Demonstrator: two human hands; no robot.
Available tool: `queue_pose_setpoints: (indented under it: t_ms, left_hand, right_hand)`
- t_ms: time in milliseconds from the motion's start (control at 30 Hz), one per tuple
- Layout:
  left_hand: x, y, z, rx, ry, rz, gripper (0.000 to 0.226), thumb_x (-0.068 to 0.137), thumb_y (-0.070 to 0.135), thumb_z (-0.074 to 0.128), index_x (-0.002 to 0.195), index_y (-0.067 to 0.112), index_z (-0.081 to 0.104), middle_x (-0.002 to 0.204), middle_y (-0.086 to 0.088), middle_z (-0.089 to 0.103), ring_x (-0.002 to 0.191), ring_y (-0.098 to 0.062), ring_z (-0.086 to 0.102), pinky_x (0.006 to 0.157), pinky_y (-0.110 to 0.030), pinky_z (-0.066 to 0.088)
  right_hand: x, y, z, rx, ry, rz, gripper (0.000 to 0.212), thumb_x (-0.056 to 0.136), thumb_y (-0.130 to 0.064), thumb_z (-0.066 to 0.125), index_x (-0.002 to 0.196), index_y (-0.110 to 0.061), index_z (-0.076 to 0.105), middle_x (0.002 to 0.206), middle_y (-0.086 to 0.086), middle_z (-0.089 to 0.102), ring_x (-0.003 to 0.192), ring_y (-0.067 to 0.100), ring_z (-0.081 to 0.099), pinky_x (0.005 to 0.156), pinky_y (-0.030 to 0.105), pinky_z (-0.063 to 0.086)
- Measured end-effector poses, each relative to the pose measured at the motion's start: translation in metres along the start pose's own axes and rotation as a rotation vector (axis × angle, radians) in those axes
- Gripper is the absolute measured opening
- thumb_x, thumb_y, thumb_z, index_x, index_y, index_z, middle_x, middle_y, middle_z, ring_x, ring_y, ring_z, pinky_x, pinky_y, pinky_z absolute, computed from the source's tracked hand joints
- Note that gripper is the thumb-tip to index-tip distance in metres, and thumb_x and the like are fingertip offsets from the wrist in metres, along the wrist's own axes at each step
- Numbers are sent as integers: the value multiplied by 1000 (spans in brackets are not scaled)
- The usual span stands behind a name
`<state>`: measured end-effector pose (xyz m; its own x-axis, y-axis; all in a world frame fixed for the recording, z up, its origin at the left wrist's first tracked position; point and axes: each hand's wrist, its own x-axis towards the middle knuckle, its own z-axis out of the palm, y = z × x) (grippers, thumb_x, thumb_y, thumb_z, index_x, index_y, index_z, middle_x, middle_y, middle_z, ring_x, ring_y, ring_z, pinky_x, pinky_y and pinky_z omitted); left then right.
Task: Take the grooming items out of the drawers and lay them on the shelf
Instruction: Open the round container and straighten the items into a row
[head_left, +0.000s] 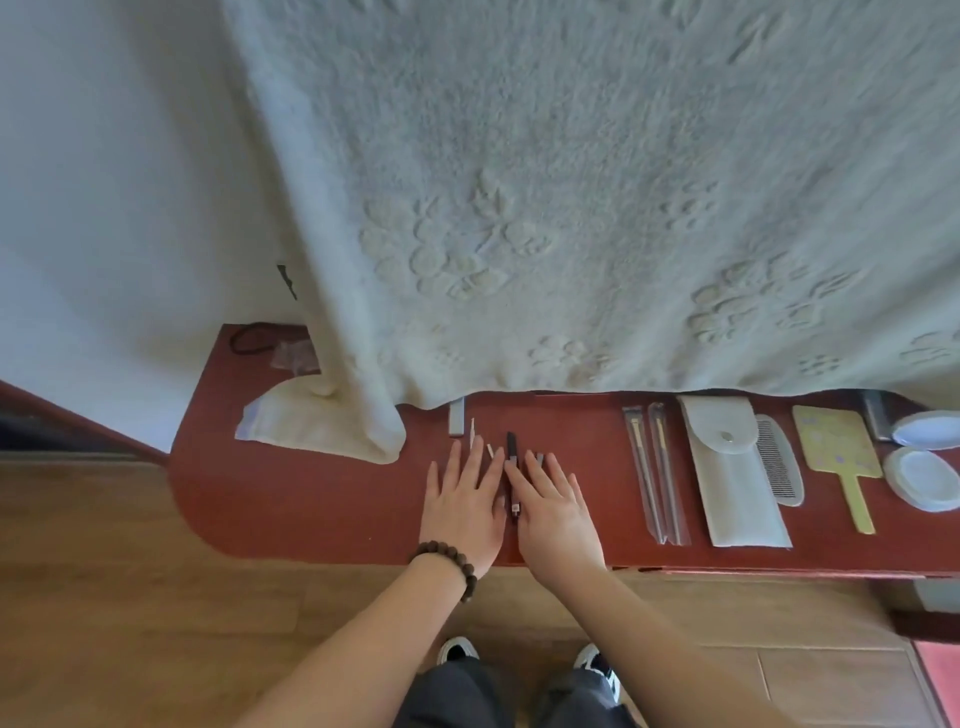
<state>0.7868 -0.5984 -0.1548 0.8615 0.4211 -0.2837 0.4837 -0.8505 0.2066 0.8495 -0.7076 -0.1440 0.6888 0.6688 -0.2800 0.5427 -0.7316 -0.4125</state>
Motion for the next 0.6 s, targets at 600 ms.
queue_pose_setpoints:
  t_ms: [600]
  left_hand:
    - [-5, 43, 6, -12, -55, -12, 58, 103, 33, 19, 152, 15, -6, 161, -4, -11, 148, -21, -12, 122, -39, -1]
  right_hand:
    - [-5, 39, -13, -80, -36, 6, 56, 99, -46, 20, 151, -28, 9, 160, -5, 5, 146, 13, -13, 118, 34, -8]
